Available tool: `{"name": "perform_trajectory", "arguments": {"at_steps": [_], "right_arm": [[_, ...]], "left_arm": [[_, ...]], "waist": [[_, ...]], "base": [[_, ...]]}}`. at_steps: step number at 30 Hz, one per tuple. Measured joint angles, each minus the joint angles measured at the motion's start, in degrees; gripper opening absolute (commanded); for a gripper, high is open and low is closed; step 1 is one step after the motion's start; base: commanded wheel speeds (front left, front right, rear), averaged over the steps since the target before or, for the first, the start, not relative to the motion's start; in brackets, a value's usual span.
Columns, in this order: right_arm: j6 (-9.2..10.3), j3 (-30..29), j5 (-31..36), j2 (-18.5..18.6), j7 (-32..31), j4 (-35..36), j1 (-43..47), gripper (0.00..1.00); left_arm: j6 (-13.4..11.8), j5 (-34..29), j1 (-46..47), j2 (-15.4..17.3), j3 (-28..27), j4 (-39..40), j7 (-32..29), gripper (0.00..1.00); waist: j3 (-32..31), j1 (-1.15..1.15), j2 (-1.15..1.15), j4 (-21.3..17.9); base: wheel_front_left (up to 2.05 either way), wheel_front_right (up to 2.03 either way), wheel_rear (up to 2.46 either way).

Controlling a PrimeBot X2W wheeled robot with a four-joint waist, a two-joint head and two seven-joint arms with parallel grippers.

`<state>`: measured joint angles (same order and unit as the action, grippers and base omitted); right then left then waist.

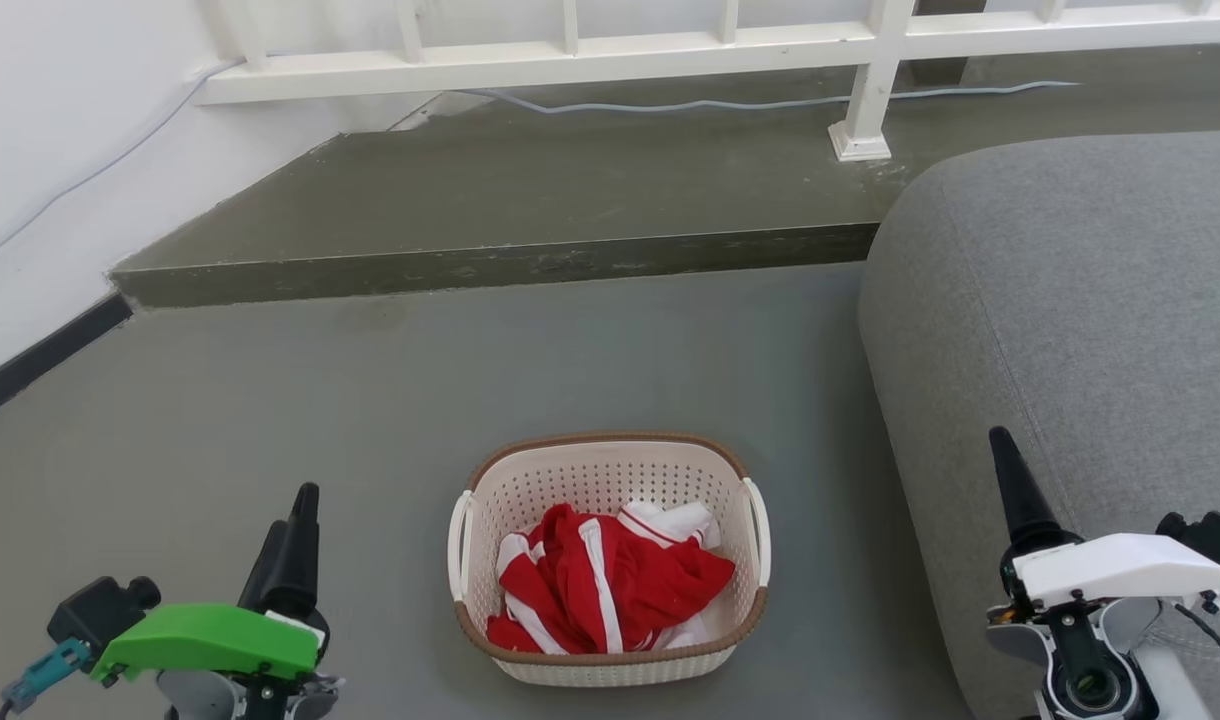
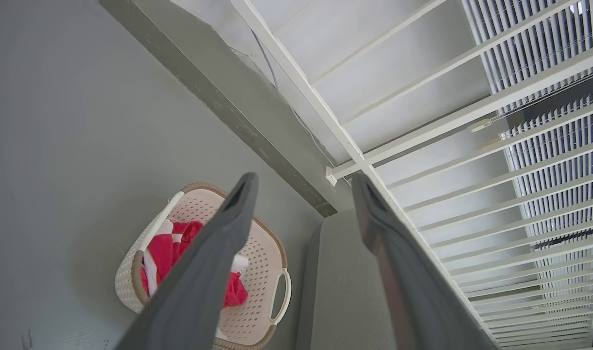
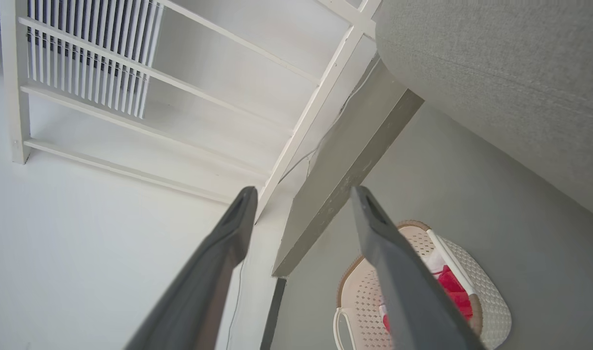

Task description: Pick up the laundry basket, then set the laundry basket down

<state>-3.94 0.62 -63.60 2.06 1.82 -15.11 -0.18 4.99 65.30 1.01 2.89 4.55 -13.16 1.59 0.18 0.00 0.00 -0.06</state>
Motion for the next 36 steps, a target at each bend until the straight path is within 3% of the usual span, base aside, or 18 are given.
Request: {"name": "perform_trajectory", "arguments": {"at_steps": [36], "right_arm": [[4.55, 6.38, 26.58, 0.01, 6.23, 2.5, 1.86, 1.0]], "left_arm": [[-3.49, -29.38, -0.17, 0.76, 7.3, 5.64, 6.34, 1.0]], "waist": [[-0.42, 0.0, 0.0, -0.46]], "base": [[0.0, 0.0, 0.0]]}}
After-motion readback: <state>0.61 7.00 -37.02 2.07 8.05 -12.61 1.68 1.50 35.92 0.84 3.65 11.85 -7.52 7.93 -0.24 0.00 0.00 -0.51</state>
